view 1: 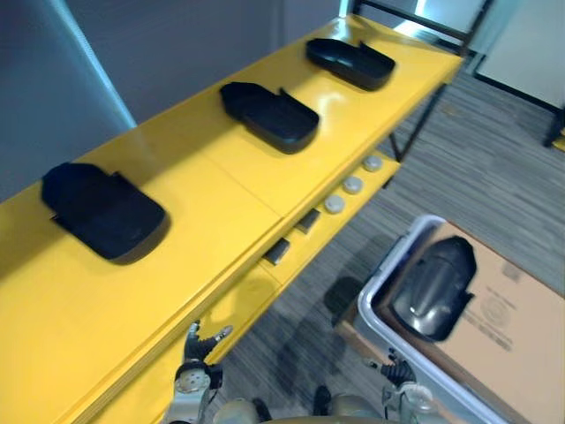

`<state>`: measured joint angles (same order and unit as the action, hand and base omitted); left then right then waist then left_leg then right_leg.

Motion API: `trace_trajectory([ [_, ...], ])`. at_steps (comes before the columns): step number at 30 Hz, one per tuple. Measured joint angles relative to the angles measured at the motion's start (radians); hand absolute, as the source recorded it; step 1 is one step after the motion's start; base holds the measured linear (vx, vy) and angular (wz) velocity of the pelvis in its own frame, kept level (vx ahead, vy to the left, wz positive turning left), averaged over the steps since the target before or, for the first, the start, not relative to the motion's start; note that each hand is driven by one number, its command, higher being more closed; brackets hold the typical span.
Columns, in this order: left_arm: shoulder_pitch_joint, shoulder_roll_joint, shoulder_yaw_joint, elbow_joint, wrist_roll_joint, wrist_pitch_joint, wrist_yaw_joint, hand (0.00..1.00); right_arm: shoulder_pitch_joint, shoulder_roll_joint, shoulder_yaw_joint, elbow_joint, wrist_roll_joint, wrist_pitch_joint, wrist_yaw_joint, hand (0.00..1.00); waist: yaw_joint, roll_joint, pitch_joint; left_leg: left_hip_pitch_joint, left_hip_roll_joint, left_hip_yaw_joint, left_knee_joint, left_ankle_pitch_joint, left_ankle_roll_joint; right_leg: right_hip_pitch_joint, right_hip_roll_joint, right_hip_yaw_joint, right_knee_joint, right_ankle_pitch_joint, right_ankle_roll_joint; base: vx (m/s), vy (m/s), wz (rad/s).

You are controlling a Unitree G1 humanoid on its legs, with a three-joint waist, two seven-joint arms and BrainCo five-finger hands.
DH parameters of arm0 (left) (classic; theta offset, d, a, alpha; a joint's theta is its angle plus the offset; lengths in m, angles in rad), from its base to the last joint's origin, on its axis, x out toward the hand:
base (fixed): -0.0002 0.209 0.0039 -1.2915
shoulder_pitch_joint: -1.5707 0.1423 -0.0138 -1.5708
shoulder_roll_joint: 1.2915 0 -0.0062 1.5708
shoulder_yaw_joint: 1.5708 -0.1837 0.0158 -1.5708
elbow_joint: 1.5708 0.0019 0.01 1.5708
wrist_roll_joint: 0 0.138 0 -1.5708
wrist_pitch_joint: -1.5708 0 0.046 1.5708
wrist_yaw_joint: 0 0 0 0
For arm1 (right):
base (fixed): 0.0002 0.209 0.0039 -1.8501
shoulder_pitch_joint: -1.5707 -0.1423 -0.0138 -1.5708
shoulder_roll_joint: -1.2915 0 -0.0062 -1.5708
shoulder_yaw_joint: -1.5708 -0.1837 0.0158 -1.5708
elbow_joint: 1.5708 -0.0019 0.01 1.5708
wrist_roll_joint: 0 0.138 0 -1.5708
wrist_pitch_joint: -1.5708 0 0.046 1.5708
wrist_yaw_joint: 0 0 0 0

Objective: Walk over and take plastic housings, then place them on the shelf

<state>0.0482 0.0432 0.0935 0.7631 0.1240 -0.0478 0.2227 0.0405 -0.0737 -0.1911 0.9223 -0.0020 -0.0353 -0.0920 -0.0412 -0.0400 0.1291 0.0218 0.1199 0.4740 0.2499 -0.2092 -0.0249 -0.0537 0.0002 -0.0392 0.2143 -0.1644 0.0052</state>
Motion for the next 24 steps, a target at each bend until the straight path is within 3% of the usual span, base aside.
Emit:
trace_trajectory([
  [3, -0.011, -0.004, -0.016, 0.023, 0.000, 0.000, -0.001, 0.00, 0.032, 0.000, -0.019, 0.004, 0.001, 0.000, 0.000, 0.00, -0.002, -0.002, -0.012, 0.035, 0.004, 0.024, -0.011, 0.019, -0.016, 0.021, 0.007, 0.046, -0.037, 0.031, -0.001, -0.05, -0.004, -0.50],
  [6, -0.002, -0.010, -0.015, 0.062, 0.002, 0.003, -0.001, 0.00, 0.044, 0.001, -0.030, 0.007, 0.002, 0.001, 0.000, 0.00, -0.006, 0.032, -0.026, 0.073, 0.006, 0.093, -0.046, 0.019, -0.016, 0.014, 0.027, 0.120, -0.061, 0.070, 0.006, -0.09, 0.051, -0.76],
  [8, 0.005, -0.014, -0.020, 0.076, 0.003, 0.008, -0.001, 0.00, 0.038, 0.008, -0.030, 0.007, 0.003, 0.002, 0.000, 0.00, -0.014, 0.047, -0.030, 0.094, 0.017, 0.151, -0.068, 0.019, -0.016, 0.002, 0.032, 0.104, -0.077, 0.081, 0.009, -0.17, 0.044, -0.84],
  [9, 0.010, -0.018, -0.021, 0.072, 0.004, 0.010, -0.001, 0.00, 0.035, 0.018, -0.037, 0.006, 0.004, 0.002, 0.001, 0.00, -0.012, 0.051, -0.030, 0.101, 0.023, 0.204, -0.086, 0.019, -0.016, -0.028, -0.028, -0.088, -0.019, 0.039, -0.021, -0.18, 0.043, -0.96],
  [10, 0.015, -0.015, -0.022, 0.072, 0.004, 0.012, -0.001, 0.00, 0.034, 0.026, -0.037, 0.006, 0.005, 0.003, 0.000, 0.00, -0.010, 0.056, -0.030, 0.120, 0.027, 0.267, -0.119, 0.017, -0.016, -0.057, -0.114, -0.346, 0.070, -0.003, -0.040, -0.14, 0.046, -1.03],
  [12, 0.025, 0.000, -0.022, 0.072, 0.004, 0.023, 0.000, 0.00, 0.032, 0.038, -0.034, 0.013, 0.006, 0.002, 0.000, 0.00, -0.004, 0.046, -0.034, 0.126, 0.042, 0.338, -0.117, 0.016, -0.028, -0.047, -0.220, -0.639, 0.131, -0.033, -0.059, -0.10, -0.083, -1.15],
  [13, 0.024, 0.004, -0.021, 0.072, 0.004, 0.024, 0.000, 0.00, 0.035, 0.037, -0.035, 0.017, 0.006, 0.003, 0.000, 0.00, -0.002, 0.038, -0.035, 0.138, 0.061, 0.373, -0.082, 0.009, -0.046, -0.031, -0.239, -0.717, 0.130, -0.020, -0.048, -0.02, -0.181, -1.19],
  [14, 0.024, 0.006, -0.021, 0.072, 0.004, 0.024, -0.001, 0.00, 0.038, 0.035, -0.035, 0.016, 0.006, 0.003, -0.001, 0.00, 0.000, 0.027, -0.038, 0.143, 0.069, 0.383, -0.062, 0.006, -0.052, -0.031, -0.235, -0.721, 0.117, 0.017, -0.023, 0.10, -0.199, -1.09],
  [16, 0.014, 0.005, -0.025, 0.075, 0.004, 0.025, -0.005, 0.00, 0.043, 0.024, -0.039, 0.014, 0.007, 0.001, -0.005, 0.00, -0.005, 0.049, -0.030, 0.145, 0.115, 0.374, -0.014, 0.002, -0.058, -0.019, -0.159, -0.659, 0.063, 0.036, -0.049, 0.04, -0.226, -1.01],
  [18, -0.006, -0.005, -0.027, 0.092, 0.004, 0.024, -0.005, 0.00, 0.054, 0.011, -0.048, 0.014, 0.017, 0.001, -0.014, 0.00, -0.031, 0.061, -0.026, 0.146, 0.161, 0.367, 0.032, 0.001, -0.057, -0.008, -0.121, -0.638, 0.039, 0.030, -0.060, -0.01, -0.235, -0.54],
  [21, -0.027, -0.003, -0.026, 0.093, 0.004, 0.021, -0.005, 0.00, 0.096, 0.006, -0.045, 0.014, 0.041, 0.001, -0.015, 0.00, -0.039, 0.066, -0.007, 0.109, 0.267, 0.281, 0.266, -0.031, -0.013, 0.040, -0.055, -0.588, 0.006, 0.002, -0.067, -0.02, -0.178, -0.50],
  [22, -0.026, -0.009, -0.027, 0.092, 0.001, 0.021, -0.005, 0.00, 0.094, 0.004, -0.050, 0.014, 0.046, 0.001, -0.017, 0.00, -0.034, 0.070, 0.006, 0.064, 0.261, 0.152, 0.352, -0.049, -0.010, 0.053, -0.045, -0.557, 0.007, -0.004, -0.068, -0.02, -0.115, -0.83],
  [23, -0.016, -0.023, -0.027, 0.092, -0.003, 0.021, -0.006, 0.00, 0.092, -0.003, -0.065, 0.014, 0.052, 0.001, -0.020, 0.00, -0.031, 0.066, 0.017, 0.011, 0.206, 0.020, 0.377, -0.061, -0.031, 0.062, -0.045, -0.528, 0.004, -0.005, -0.068, -0.01, -0.089, -0.82],
  [24, -0.011, -0.029, -0.028, 0.092, -0.004, 0.021, -0.006, 0.00, 0.092, -0.004, -0.071, 0.014, 0.053, 0.000, -0.022, 0.00, -0.028, 0.066, 0.022, -0.009, 0.181, -0.031, 0.374, -0.066, -0.039, 0.068, -0.046, -0.513, 0.001, -0.005, -0.068, 0.03, -0.052, -0.76],
])
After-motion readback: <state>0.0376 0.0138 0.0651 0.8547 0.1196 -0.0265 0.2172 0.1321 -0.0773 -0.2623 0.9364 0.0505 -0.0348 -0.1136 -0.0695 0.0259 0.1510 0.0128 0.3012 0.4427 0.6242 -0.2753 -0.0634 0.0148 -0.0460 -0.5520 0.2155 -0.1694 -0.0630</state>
